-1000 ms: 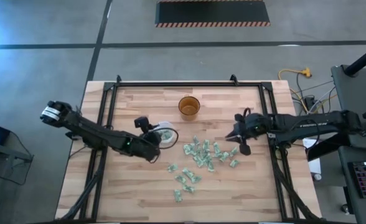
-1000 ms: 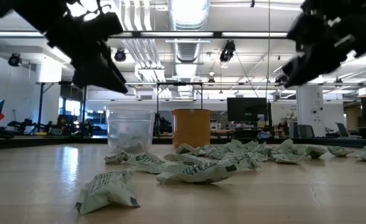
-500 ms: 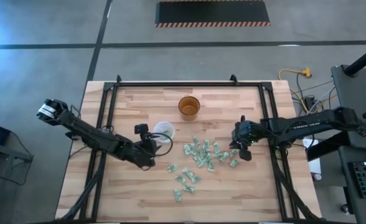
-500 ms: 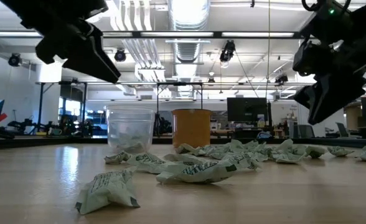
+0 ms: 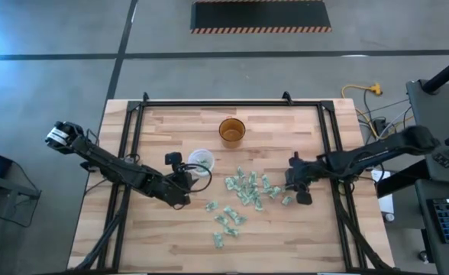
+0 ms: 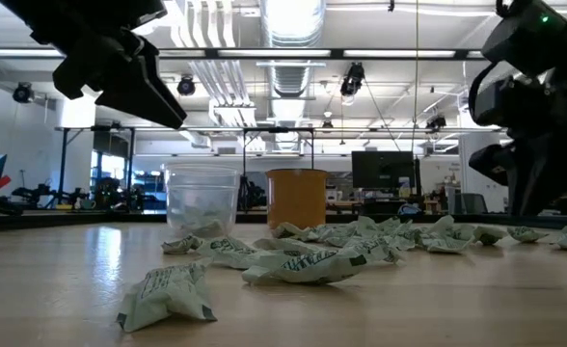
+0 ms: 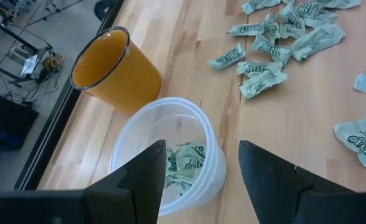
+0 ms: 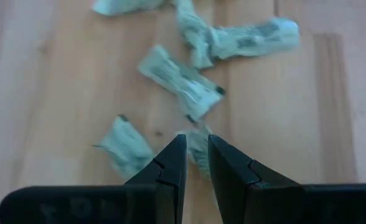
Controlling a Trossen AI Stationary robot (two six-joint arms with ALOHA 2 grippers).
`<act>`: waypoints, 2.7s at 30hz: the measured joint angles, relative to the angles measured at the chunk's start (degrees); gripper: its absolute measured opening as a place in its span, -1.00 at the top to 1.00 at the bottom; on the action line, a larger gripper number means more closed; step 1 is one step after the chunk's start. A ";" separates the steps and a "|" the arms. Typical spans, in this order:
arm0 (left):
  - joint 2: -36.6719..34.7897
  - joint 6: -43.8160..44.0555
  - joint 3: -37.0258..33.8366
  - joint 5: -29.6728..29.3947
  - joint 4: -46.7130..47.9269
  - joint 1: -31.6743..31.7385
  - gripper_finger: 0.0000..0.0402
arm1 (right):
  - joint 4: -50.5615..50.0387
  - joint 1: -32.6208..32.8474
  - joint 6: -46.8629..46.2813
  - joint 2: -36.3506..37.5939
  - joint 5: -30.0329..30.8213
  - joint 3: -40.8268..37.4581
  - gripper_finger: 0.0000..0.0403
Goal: Pick and place Stevia / Truvia into bins
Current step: Put the stevia packet into the transparent bin
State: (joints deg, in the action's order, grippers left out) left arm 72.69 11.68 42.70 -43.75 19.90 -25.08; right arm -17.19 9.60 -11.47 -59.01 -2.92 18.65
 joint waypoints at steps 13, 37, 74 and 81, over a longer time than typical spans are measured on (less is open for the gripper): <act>0.02 0.00 0.00 0.00 -0.07 0.02 0.08 | 0.32 0.29 -1.00 -10.13 3.20 2.97 0.71; 0.02 -0.07 -0.02 0.00 0.08 0.04 0.08 | 1.52 0.25 19.48 -10.57 19.09 18.14 0.96; -1.12 1.58 -0.06 0.28 5.72 -3.99 0.08 | 48.21 -17.66 26.88 -53.04 -6.62 46.88 0.96; -1.58 1.68 -0.04 0.44 5.63 -5.73 0.08 | 41.17 -17.81 26.54 -55.23 -6.36 51.20 0.90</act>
State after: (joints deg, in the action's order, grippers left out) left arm 71.10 13.36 42.65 -43.31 25.53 -30.80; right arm 23.98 -8.21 15.07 -114.25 -9.28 69.85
